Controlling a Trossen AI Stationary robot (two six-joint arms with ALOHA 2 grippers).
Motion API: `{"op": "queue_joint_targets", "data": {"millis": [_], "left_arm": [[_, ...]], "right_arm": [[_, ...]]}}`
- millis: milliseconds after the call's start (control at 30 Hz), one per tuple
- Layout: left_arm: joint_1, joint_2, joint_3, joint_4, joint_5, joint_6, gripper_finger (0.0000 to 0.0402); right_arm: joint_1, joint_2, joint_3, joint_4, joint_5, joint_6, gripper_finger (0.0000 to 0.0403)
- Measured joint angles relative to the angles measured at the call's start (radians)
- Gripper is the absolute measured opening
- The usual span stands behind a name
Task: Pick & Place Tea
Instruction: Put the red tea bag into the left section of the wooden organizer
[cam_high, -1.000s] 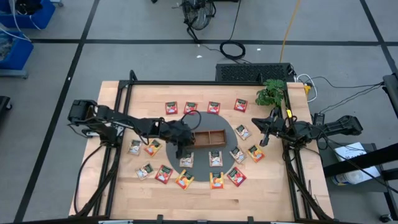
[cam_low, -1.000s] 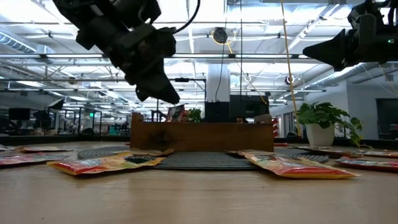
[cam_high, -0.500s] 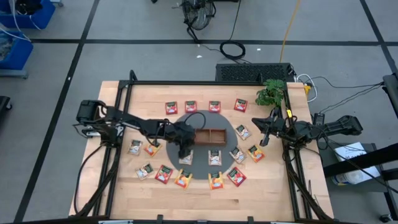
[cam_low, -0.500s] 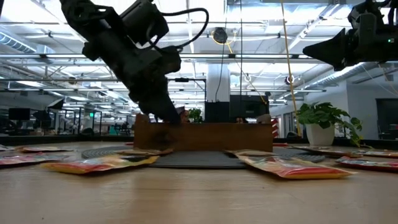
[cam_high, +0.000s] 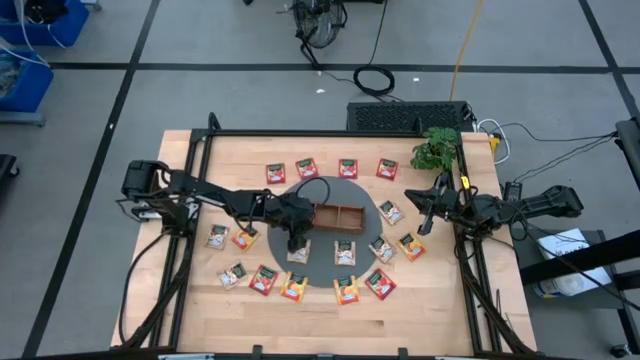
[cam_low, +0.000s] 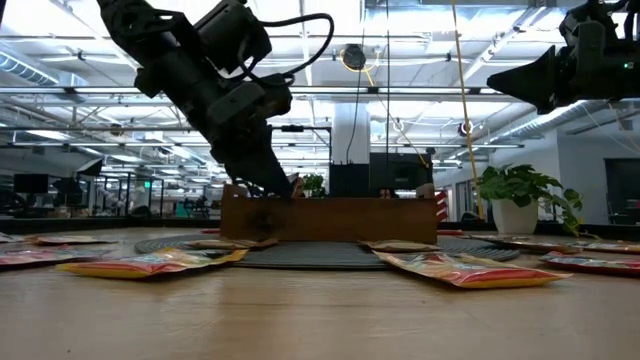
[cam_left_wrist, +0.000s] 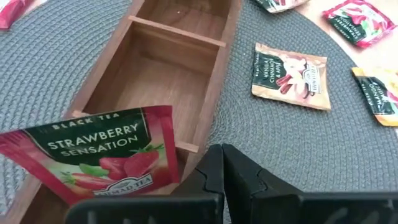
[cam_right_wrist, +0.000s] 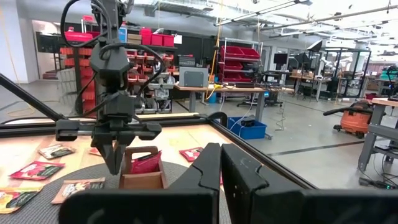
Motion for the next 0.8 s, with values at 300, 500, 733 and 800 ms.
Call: {"op": "queue_joint_targets", "data": {"millis": [300, 500, 733, 800], "left_arm": [[0.045, -0.017, 0.001, -0.010, -0.026, 0.022, 0.0003], [0.075, -0.015, 0.000, -0.042, -0.042, 0.022, 0.0003], [0.077, -0.015, 0.000, -0.034, -0.185, 0.007, 0.0005], [0.077, -0.015, 0.000, -0.026, -0.224, -0.001, 0.0003]], "right_arm": [[0.000, 0.000, 0.000, 0.000, 0.000, 0.000, 0.0004], [0.000, 0.000, 0.000, 0.000, 0.000, 0.000, 0.0004], [0.000, 0.000, 0.000, 0.000, 0.000, 0.000, 0.0004], [0.000, 0.000, 0.000, 0.000, 0.000, 0.000, 0.0004]]}}
